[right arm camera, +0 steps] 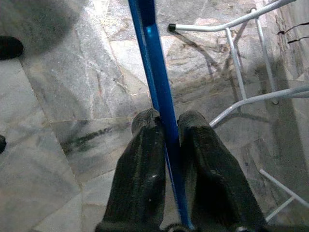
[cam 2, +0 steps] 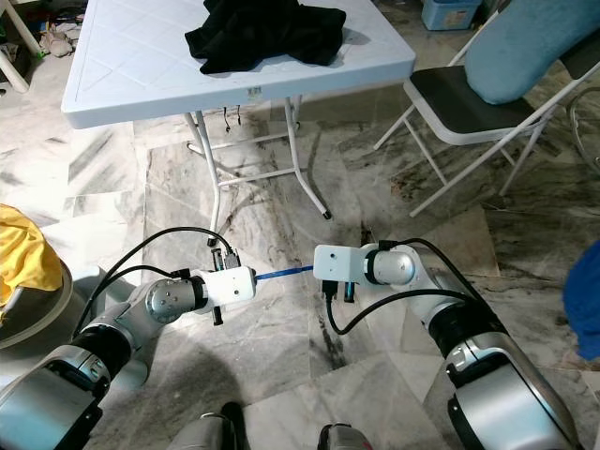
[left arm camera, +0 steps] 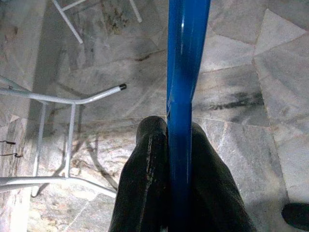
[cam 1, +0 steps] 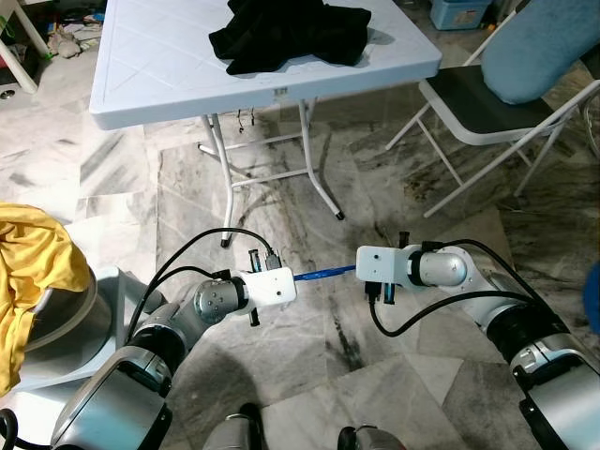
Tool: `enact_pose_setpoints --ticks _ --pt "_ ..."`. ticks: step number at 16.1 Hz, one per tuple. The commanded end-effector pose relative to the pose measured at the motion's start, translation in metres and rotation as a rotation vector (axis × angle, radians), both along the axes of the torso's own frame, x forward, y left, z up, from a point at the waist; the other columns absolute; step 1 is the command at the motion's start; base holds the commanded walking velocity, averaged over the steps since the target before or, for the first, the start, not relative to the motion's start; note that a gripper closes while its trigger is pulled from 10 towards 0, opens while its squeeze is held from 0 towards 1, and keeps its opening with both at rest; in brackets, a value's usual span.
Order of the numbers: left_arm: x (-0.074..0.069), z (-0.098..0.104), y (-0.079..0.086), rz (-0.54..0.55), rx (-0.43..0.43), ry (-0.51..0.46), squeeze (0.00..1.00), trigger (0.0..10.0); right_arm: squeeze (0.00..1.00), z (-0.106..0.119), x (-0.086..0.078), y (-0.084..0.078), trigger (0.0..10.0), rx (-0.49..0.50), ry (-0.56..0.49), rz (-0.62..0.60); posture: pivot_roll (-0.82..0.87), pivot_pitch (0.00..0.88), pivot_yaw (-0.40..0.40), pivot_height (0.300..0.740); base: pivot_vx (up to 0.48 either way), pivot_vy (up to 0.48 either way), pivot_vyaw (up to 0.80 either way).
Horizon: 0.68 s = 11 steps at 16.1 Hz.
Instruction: Hang hanger
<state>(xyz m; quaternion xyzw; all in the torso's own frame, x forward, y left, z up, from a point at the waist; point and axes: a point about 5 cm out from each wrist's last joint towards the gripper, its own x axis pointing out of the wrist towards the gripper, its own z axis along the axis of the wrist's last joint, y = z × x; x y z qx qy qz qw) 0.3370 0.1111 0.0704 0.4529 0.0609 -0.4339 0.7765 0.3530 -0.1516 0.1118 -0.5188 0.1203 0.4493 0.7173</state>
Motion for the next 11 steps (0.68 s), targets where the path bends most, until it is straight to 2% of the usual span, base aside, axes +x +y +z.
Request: enact_pose_setpoints --ticks 1,6,7,8,10,11 --pt "0.002 0.003 -0.004 -0.025 0.016 -0.017 0.0 10.0 0.0 -0.003 -0.002 0.003 0.0 0.001 0.012 0.024 -0.08 0.221 0.023 0.74 0.0 0.0 0.0" --pt "0.002 0.003 -0.007 -0.034 0.022 -0.016 0.0 10.0 0.0 -0.008 -0.006 -0.002 0.0 0.004 0.026 0.024 -0.08 0.218 0.024 0.74 0.0 0.0 0.0" --pt "0.003 0.004 -0.007 -0.028 0.008 -0.016 0.13 10.0 0.0 -0.01 -0.007 -0.003 0.0 0.01 0.033 0.02 -0.08 0.216 0.024 0.74 0.0 0.0 0.0" --pt "0.004 0.006 -0.006 -0.014 -0.004 -0.04 1.0 10.0 0.0 -0.012 -0.009 -0.005 0.0 0.016 0.039 0.013 -0.08 0.216 0.024 0.74 0.0 0.0 0.0" --pt "0.005 0.008 -0.006 0.004 -0.031 -0.06 1.0 10.0 0.0 -0.014 -0.011 -0.007 0.0 0.022 0.044 0.007 -0.07 0.216 0.024 0.74 0.0 0.0 0.0" --pt "0.007 0.014 -0.007 0.011 -0.07 -0.112 1.0 10.0 0.0 -0.017 -0.012 -0.009 0.0 0.03 0.048 -0.009 -0.07 0.214 0.023 0.74 0.0 0.0 0.0"
